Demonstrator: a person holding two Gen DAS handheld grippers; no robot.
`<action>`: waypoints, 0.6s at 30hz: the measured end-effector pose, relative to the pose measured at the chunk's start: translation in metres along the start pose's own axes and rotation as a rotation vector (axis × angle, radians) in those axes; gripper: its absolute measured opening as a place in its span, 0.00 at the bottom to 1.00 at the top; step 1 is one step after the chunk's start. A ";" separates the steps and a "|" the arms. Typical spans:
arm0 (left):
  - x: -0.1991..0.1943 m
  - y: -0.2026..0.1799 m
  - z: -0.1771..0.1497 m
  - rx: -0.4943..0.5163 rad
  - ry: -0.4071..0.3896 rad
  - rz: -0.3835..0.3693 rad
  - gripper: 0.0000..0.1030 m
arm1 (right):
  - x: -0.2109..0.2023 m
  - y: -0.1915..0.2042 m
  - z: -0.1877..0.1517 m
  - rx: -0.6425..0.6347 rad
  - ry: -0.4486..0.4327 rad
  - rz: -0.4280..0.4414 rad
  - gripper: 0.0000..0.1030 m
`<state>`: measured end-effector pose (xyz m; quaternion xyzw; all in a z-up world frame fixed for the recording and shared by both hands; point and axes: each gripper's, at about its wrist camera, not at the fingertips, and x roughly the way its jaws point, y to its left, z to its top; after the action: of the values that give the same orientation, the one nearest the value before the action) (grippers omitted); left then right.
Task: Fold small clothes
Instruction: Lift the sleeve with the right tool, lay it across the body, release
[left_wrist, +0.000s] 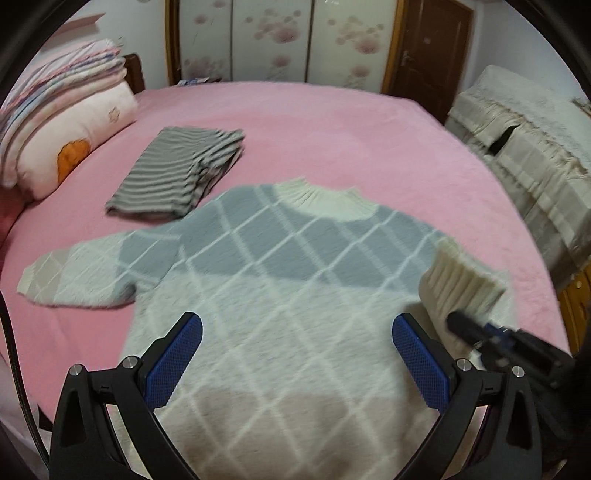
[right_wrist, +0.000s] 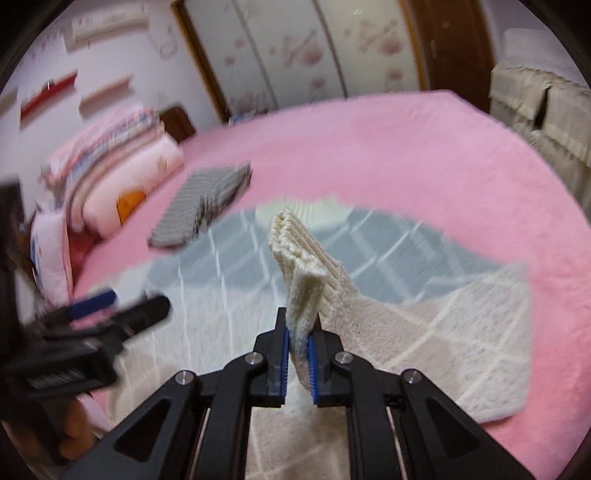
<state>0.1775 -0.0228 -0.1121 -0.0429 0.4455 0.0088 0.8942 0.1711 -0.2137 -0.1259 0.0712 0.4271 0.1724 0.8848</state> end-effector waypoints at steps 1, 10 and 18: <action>0.005 0.005 -0.003 0.000 0.010 0.006 1.00 | 0.011 0.003 -0.008 -0.009 0.029 0.001 0.08; 0.038 0.029 -0.030 -0.009 0.115 -0.038 1.00 | 0.041 0.013 -0.044 -0.051 0.150 -0.019 0.33; 0.040 0.019 -0.034 -0.015 0.145 -0.182 0.98 | -0.005 0.010 -0.051 -0.109 0.076 -0.051 0.45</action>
<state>0.1733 -0.0077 -0.1660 -0.0902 0.5033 -0.0724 0.8564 0.1255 -0.2073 -0.1516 0.0053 0.4521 0.1754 0.8746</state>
